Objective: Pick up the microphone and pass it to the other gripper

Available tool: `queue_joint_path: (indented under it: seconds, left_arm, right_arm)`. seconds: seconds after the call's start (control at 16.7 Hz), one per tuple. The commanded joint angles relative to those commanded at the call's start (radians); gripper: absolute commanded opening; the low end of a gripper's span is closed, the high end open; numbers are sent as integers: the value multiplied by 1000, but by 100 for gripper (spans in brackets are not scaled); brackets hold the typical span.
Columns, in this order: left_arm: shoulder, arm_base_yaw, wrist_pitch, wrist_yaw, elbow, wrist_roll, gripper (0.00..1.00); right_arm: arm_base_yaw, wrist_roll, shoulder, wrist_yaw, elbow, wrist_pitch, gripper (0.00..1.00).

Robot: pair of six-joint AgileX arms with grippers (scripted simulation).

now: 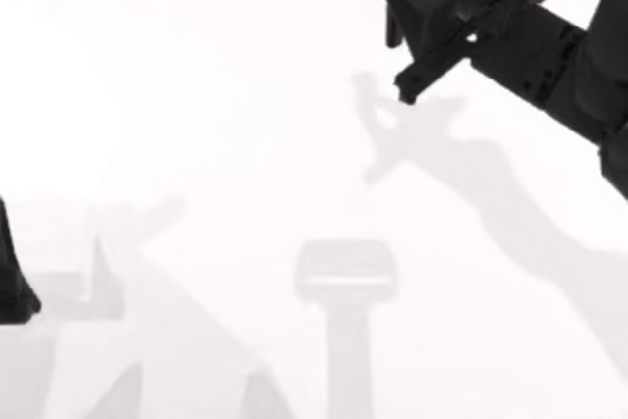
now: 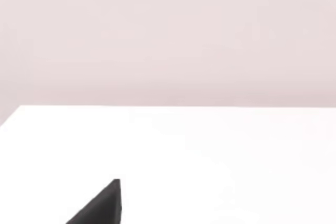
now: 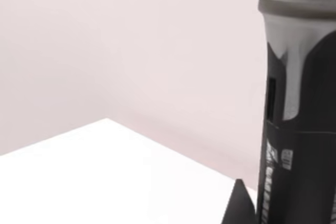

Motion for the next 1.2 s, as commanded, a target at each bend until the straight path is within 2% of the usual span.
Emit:
queue_joint_path:
  seconds: [0.18,0.3,1.02,1.2]
  left_arm:
    - [0,0,0,0,0,0,100]
    - [0,0,0,0,0,0,100]
    - [2,-1,1,1,1,0,100]
    - [67,-33,28,36,56,5,100]
  right_arm:
    - [110,10,-35,104,-7,-11,0]
    - [140,13,-48,134,-9,-15,0]
    - [141,13,-48,135,-9,-15,0]
    - [141,13,-48,135,-9,-15,0]
